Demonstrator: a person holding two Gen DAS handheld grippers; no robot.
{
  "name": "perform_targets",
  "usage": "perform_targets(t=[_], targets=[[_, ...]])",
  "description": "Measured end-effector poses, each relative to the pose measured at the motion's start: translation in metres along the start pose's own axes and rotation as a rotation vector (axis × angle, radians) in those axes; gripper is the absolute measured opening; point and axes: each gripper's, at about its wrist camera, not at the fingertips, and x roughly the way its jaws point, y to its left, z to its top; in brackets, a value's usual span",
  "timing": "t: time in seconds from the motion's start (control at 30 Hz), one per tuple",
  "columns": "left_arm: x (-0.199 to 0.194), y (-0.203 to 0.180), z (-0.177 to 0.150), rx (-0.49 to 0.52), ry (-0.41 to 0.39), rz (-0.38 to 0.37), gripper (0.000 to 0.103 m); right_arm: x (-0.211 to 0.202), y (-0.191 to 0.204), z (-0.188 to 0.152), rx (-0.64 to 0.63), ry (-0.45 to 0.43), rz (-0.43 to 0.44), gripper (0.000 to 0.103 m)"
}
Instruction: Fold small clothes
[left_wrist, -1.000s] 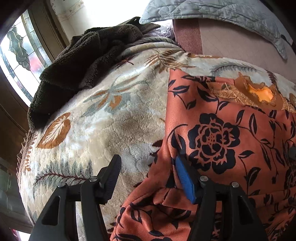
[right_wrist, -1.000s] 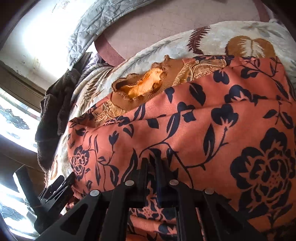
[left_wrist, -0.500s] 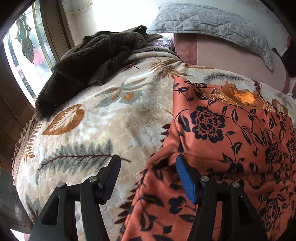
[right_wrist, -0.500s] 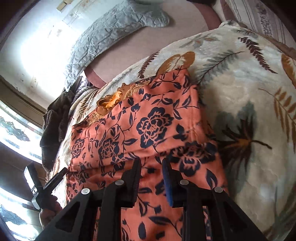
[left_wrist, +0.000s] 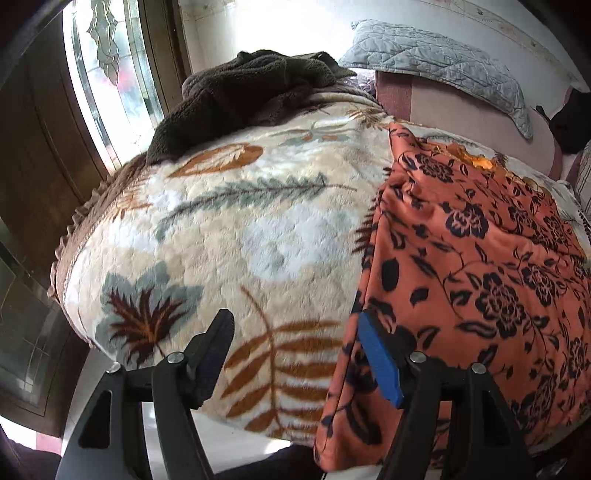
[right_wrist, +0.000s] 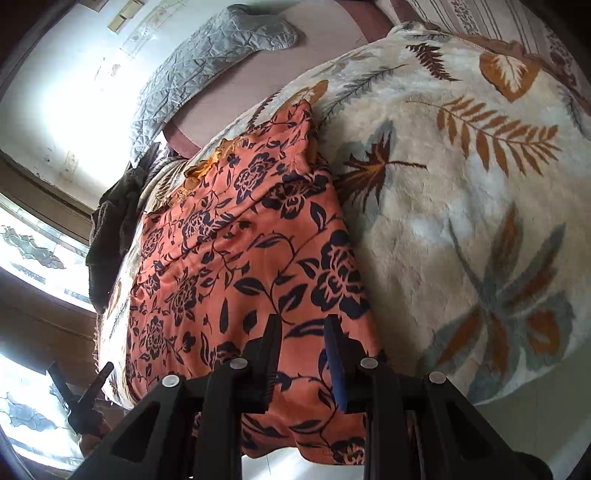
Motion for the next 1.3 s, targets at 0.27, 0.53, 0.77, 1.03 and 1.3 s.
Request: perform_targets(t=[0.27, 0.53, 0.77, 1.03, 1.3], targets=[[-0.002, 0.005, -0.041, 0.013, 0.100, -0.050, 0.076, -0.018, -0.005, -0.024, 0.025, -0.021, 0.040, 0.076], [-0.001, 0.004, -0.048, 0.026, 0.146, -0.209, 0.034, -0.021, -0.030, -0.036, 0.063, 0.016, -0.041, 0.076], [0.007, 0.004, -0.045, 0.007, 0.160, -0.225, 0.062, -0.012, -0.050, -0.042, 0.103, 0.072, -0.093, 0.076], [0.017, -0.005, -0.047, 0.027, 0.178, -0.303, 0.020, 0.014, -0.052, -0.050, 0.104, 0.110, -0.128, 0.063], [0.018, -0.003, -0.045, 0.003, 0.185, -0.333, 0.036, 0.022, -0.036, -0.058, 0.040, 0.132, -0.144, 0.022]])
